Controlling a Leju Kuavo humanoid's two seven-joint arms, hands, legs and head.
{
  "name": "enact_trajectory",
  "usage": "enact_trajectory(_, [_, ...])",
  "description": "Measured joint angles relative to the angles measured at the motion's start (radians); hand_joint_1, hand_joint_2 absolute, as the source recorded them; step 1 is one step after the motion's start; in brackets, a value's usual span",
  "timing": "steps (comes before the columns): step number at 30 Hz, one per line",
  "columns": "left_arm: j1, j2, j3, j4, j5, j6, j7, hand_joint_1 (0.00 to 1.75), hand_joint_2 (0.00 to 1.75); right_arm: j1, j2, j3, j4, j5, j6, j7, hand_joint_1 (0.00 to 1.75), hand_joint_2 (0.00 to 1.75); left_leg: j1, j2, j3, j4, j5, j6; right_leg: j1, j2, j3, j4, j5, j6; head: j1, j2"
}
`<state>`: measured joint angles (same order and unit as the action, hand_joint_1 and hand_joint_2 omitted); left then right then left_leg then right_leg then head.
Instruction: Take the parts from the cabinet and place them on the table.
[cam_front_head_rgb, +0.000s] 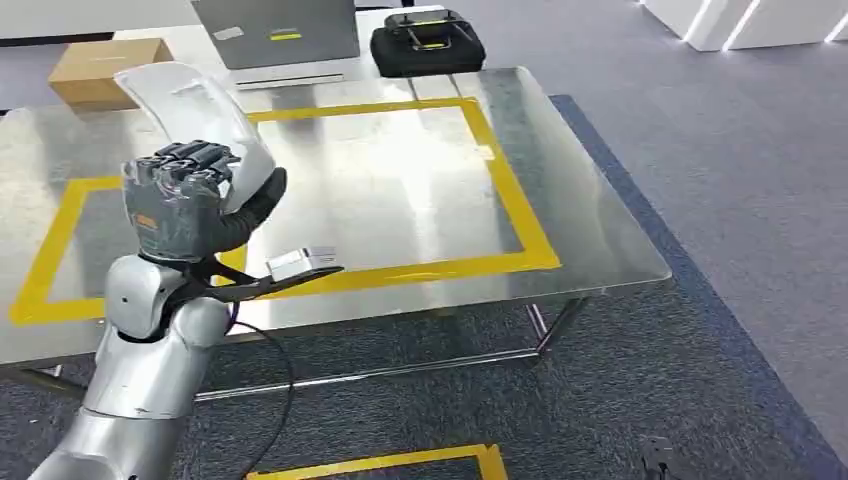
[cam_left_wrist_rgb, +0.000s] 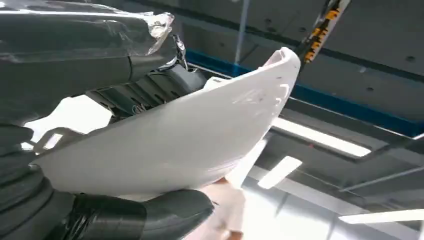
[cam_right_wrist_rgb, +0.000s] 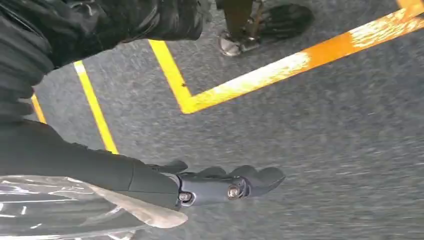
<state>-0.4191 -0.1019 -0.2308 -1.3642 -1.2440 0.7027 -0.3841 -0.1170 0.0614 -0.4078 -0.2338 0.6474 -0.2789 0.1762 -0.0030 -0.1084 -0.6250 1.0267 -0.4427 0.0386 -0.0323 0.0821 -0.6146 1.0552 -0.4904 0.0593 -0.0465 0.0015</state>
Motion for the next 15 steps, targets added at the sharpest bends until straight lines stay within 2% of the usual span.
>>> enact_trajectory(1, [-0.002,0.0,0.0,0.0,0.0,0.0,0.0,1.75,1.75,0.001,0.0,0.0,0.0,0.0,0.0,0.0,0.0,1.75,-0.001,-0.015,-0.009,0.011,-0.001,-0.006,-0.002,0.003,0.02,-0.028,-0.004,-0.007,-0.001,0.0])
enact_trajectory(3, [0.002,0.001,0.0,0.0,0.0,0.0,0.0,1.75,1.75,-0.001,0.0,0.0,0.001,0.0,0.0,0.002,0.0,1.75,0.007,-0.036,-0.015,0.0,0.009,-0.022,0.007,-0.018,0.019,-0.017,-0.003,-0.019,0.0,0.0])
enact_trajectory(4, [0.003,0.003,0.0,0.0,0.0,0.0,0.0,1.75,1.75,-0.002,0.0,-0.001,0.0,0.002,0.0,0.0,0.0,1.75,0.006,-0.047,-0.017,0.0,0.01,-0.027,0.005,-0.029,0.022,-0.022,0.0,-0.025,-0.002,0.0])
enact_trajectory(5, [0.003,0.005,0.0,0.0,0.0,0.0,0.0,1.75,1.75,-0.005,0.006,-0.001,0.0,0.002,0.0,0.0,0.0,1.75,0.005,-0.029,-0.019,0.005,0.003,-0.029,-0.001,-0.043,0.025,-0.03,0.003,-0.032,-0.001,0.0])
enact_trajectory(6, [-0.001,0.005,0.0,0.0,0.0,0.0,0.0,1.75,1.75,-0.004,0.004,-0.001,0.0,0.002,0.0,-0.002,0.0,1.75,-0.003,0.035,-0.027,0.028,-0.013,-0.036,-0.001,-0.052,0.03,-0.031,0.002,-0.038,-0.01,0.0])
enact_trajectory(7, [-0.003,0.005,0.0,0.0,0.0,0.0,0.0,1.75,1.75,-0.003,0.003,-0.001,0.0,0.0,-0.003,-0.005,0.0,1.75,0.0,0.075,-0.055,0.087,-0.048,-0.044,0.002,-0.06,0.033,-0.033,0.0,-0.046,-0.016,0.0])
enact_trajectory(8, [-0.002,0.005,0.0,0.0,-0.001,0.0,0.0,1.75,1.75,-0.002,0.003,-0.003,0.0,-0.004,-0.005,-0.005,0.0,1.75,0.005,0.092,-0.092,0.168,-0.086,-0.049,0.003,-0.073,0.035,-0.033,-0.002,-0.049,-0.014,0.0])
enact_trajectory(9, [0.0,0.005,0.0,0.0,-0.001,0.0,0.0,1.75,1.75,-0.001,0.003,-0.006,0.001,-0.005,-0.005,-0.005,0.0,1.75,0.009,0.097,-0.131,0.25,-0.117,-0.053,0.004,-0.083,0.035,-0.033,-0.004,-0.05,-0.016,0.0])
enact_trajectory(10, [0.002,0.006,0.0,0.001,0.0,0.0,0.0,1.75,1.75,0.0,0.003,-0.008,0.001,-0.007,-0.005,-0.005,0.0,1.75,0.012,0.097,-0.156,0.301,-0.129,-0.056,0.004,-0.092,0.035,-0.032,-0.005,-0.05,-0.015,0.0])
enact_trajectory(11, [0.002,0.007,0.0,0.002,0.0,0.0,0.0,1.75,1.75,0.0,0.003,-0.009,0.001,-0.008,-0.004,-0.005,0.0,1.75,0.014,0.097,-0.157,0.301,-0.117,-0.057,0.004,-0.098,0.036,-0.032,-0.006,-0.05,-0.016,0.0])
enact_trajectory(12, [0.001,0.008,0.0,0.002,0.0,0.0,0.0,1.75,1.75,-0.001,0.003,-0.009,0.001,-0.008,-0.002,-0.005,0.0,1.75,0.015,0.097,-0.137,0.264,-0.086,-0.056,0.004,-0.102,0.038,-0.032,-0.007,-0.048,-0.015,0.0])
enact_trajectory(14, [0.0,0.009,0.0,0.002,-0.001,0.0,0.0,1.75,1.75,-0.004,0.003,-0.01,0.001,-0.009,0.004,-0.005,0.0,1.75,0.013,0.101,-0.044,0.087,0.003,-0.046,0.004,-0.107,0.047,-0.032,-0.012,-0.042,-0.016,0.0])
enact_trajectory(15, [-0.003,0.01,0.0,0.002,-0.002,0.0,0.0,1.75,1.75,-0.004,0.005,-0.01,0.001,-0.009,0.008,-0.004,0.0,1.75,0.008,0.111,-0.012,0.021,0.011,-0.036,0.003,-0.108,0.048,-0.033,-0.014,-0.039,-0.015,0.0])
